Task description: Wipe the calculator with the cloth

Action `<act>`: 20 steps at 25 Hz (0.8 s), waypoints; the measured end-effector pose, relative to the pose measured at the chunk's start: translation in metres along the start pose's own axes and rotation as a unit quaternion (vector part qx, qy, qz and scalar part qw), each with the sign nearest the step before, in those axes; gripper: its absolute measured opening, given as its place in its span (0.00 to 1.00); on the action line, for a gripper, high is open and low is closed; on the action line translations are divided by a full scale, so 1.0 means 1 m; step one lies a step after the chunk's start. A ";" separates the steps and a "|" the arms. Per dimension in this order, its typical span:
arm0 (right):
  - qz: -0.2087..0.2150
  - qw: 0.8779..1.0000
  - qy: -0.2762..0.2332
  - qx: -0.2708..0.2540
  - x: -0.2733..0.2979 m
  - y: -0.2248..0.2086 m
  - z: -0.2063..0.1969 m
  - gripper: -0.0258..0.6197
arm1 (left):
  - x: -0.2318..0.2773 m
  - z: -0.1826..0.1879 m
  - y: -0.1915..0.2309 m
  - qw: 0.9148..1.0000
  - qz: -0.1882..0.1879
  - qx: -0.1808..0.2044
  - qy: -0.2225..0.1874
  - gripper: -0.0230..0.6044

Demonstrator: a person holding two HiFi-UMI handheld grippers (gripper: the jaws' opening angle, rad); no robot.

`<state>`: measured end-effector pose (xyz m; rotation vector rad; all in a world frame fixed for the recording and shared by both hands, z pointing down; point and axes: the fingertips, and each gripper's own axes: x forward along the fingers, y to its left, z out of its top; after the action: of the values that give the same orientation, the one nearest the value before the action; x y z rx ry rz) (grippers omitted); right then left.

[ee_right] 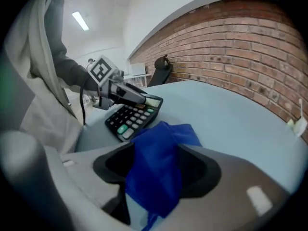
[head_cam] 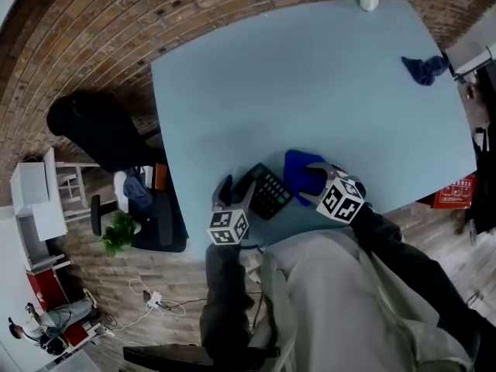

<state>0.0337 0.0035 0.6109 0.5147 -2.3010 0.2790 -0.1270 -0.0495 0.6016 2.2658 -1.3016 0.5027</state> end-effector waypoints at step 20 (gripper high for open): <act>0.016 0.972 -0.212 0.101 -0.053 -0.008 0.081 0.15 | -0.033 0.051 -0.036 0.934 -0.095 -0.297 -0.175 0.11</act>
<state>0.0205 -0.0169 0.5167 0.6943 -2.7130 0.4610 -0.1073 -0.0397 0.5345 1.9687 -1.1661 -0.3465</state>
